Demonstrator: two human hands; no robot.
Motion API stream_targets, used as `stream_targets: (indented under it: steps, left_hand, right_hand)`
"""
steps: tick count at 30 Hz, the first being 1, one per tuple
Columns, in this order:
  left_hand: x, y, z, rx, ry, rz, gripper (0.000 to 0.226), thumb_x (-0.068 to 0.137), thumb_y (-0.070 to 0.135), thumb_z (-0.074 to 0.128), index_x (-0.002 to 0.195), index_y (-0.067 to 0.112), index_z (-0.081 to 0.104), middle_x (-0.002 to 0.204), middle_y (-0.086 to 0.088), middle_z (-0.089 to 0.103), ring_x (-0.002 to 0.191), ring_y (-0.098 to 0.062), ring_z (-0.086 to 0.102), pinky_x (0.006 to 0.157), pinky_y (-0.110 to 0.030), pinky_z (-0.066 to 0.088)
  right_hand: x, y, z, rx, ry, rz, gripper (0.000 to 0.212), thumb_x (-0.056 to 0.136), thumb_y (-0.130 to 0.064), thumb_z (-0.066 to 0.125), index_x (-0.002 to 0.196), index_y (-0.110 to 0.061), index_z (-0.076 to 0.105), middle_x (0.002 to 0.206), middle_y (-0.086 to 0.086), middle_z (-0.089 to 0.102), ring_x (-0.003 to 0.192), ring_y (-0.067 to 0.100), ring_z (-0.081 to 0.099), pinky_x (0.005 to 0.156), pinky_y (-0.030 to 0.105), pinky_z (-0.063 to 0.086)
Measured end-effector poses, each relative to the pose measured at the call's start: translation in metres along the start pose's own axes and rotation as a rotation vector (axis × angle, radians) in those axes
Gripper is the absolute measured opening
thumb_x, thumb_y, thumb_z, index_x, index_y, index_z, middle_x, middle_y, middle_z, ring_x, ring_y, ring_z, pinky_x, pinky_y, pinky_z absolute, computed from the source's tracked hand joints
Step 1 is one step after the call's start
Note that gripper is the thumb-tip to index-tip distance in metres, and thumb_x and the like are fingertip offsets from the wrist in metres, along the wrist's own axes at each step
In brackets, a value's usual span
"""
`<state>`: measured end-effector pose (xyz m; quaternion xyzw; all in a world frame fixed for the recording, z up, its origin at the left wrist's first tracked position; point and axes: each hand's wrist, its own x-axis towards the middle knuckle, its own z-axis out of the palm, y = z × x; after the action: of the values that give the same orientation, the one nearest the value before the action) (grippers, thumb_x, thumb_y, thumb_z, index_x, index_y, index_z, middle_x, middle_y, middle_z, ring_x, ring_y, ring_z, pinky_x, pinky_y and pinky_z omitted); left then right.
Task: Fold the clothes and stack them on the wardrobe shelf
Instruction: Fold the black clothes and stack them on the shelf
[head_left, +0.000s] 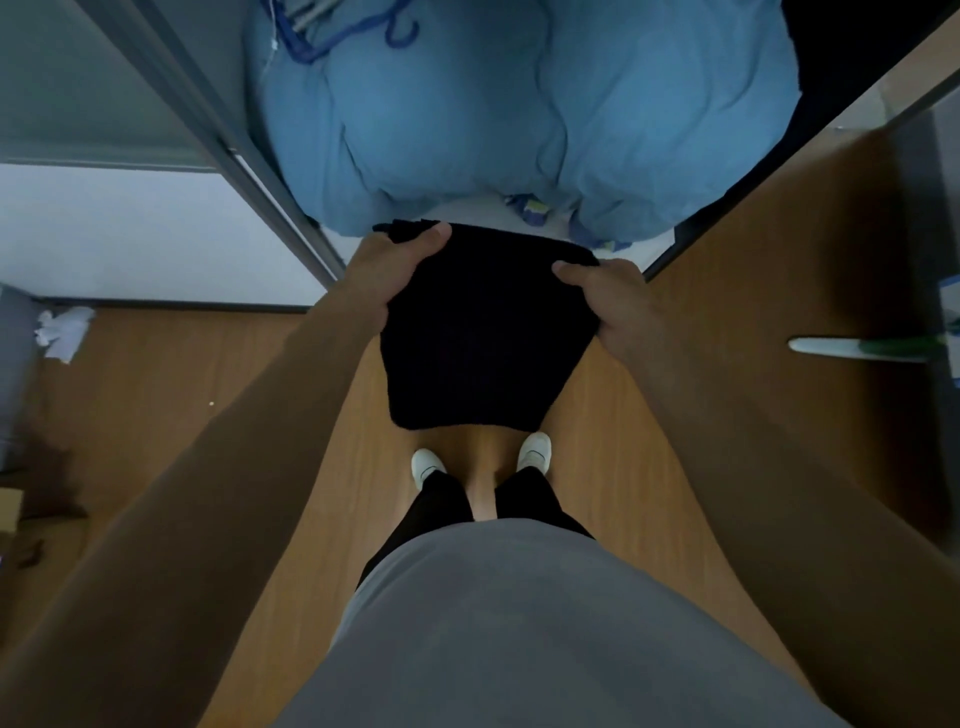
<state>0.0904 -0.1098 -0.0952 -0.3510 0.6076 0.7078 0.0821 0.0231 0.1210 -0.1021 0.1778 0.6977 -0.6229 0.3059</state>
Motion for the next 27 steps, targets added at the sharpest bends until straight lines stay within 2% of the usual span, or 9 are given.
stream_targets:
  steps: [3, 6, 10, 12, 14, 19, 23, 26, 27]
  left_hand:
    - [-0.001, -0.001, -0.005, 0.112, 0.056, 0.027, 0.054, 0.075, 0.045, 0.084, 0.117, 0.017, 0.066, 0.103, 0.003, 0.074, 0.091, -0.014, 0.073, 0.066, -0.014, 0.055]
    - [0.001, -0.01, -0.011, 0.251, 0.045, 0.063, 0.105, 0.072, 0.045, 0.085, 0.154, 0.02, 0.024, 0.128, 0.014, 0.052, 0.108, -0.002, 0.059, 0.077, -0.006, 0.045]
    - [0.006, -0.014, -0.016, 0.662, -0.277, 0.105, 0.131, 0.06, 0.04, 0.091, 0.158, 0.029, 0.004, 0.146, 0.017, 0.03, 0.126, 0.006, 0.032, 0.096, -0.006, 0.03]
    - [0.009, -0.013, -0.014, 0.893, -0.34, 0.148, 0.126, 0.065, 0.031, 0.092, 0.158, 0.023, 0.008, 0.158, 0.006, 0.024, 0.136, -0.003, 0.024, 0.105, -0.017, 0.019]
    - [0.011, -0.01, -0.01, 1.058, -0.343, 0.211, 0.103, 0.069, 0.028, 0.091, 0.152, 0.015, 0.031, 0.151, -0.003, 0.039, 0.137, -0.017, 0.036, 0.104, -0.021, 0.025]
    - [0.01, 0.0, -0.009, 1.328, -0.152, 0.357, 0.042, 0.083, 0.047, 0.074, 0.109, 0.016, 0.064, 0.117, -0.009, 0.066, 0.109, -0.029, 0.061, 0.095, -0.047, 0.048]
    - [0.003, 0.016, -0.021, 1.33, -0.02, 0.439, 0.035, 0.082, 0.048, 0.074, 0.1, 0.019, 0.067, 0.109, -0.007, 0.068, 0.105, -0.031, 0.062, 0.09, -0.045, 0.051]
    - [0.001, 0.035, -0.036, 1.302, 0.05, 0.443, 0.041, 0.074, 0.05, 0.079, 0.105, 0.026, 0.067, 0.109, -0.002, 0.067, 0.107, -0.028, 0.061, 0.089, -0.044, 0.051]
    - [0.002, 0.043, -0.043, 1.281, 0.054, 0.438, 0.045, 0.071, 0.049, 0.082, 0.108, 0.029, 0.066, 0.11, -0.001, 0.065, 0.107, -0.027, 0.059, 0.09, -0.043, 0.05]
  right_hand:
    - [0.01, -0.001, 0.007, 0.025, 0.034, 0.122, 0.049, 0.082, -0.012, 0.078, 0.123, 0.005, 0.058, 0.108, 0.019, 0.07, 0.081, 0.027, 0.073, 0.062, 0.033, 0.06]
    - [0.015, -0.002, 0.008, 0.048, 0.02, 0.146, 0.062, 0.088, -0.009, 0.07, 0.146, -0.012, 0.045, 0.127, 0.008, 0.059, 0.104, 0.027, 0.067, 0.082, 0.037, 0.06]
    - [0.016, -0.007, 0.001, 0.011, 0.008, 0.057, 0.027, 0.092, -0.002, 0.061, 0.111, -0.016, 0.073, 0.113, 0.012, 0.071, 0.092, 0.019, 0.071, 0.069, 0.023, 0.058]
    - [0.016, -0.011, -0.002, -0.122, 0.009, -0.001, 0.015, 0.093, -0.007, 0.064, 0.096, -0.015, 0.076, 0.108, 0.011, 0.073, 0.084, 0.014, 0.07, 0.063, 0.019, 0.056]
    - [0.014, -0.018, -0.005, -0.291, -0.006, -0.032, 0.005, 0.089, -0.019, 0.072, 0.093, -0.017, 0.075, 0.101, 0.007, 0.074, 0.08, 0.012, 0.07, 0.059, 0.018, 0.054]
    - [0.001, -0.036, -0.007, -0.826, -0.322, -0.048, 0.059, 0.069, -0.051, 0.086, 0.115, -0.026, 0.06, 0.102, -0.012, 0.067, 0.084, 0.003, 0.065, 0.063, 0.012, 0.051]
    - [-0.001, -0.034, 0.015, -1.305, -0.407, -0.16, 0.047, 0.074, -0.022, 0.086, 0.112, -0.008, 0.063, 0.106, 0.004, 0.065, 0.1, 0.023, 0.064, 0.083, 0.036, 0.056]
    - [-0.001, -0.046, 0.027, -1.392, -0.165, -0.407, 0.01, 0.077, -0.007, 0.069, 0.078, -0.006, 0.059, 0.077, 0.003, 0.057, 0.08, 0.024, 0.062, 0.062, 0.031, 0.047]
    - [-0.002, -0.056, 0.029, -1.354, -0.116, -0.448, 0.017, 0.076, -0.008, 0.068, 0.067, -0.01, 0.053, 0.069, -0.001, 0.052, 0.07, 0.019, 0.058, 0.057, 0.027, 0.041]
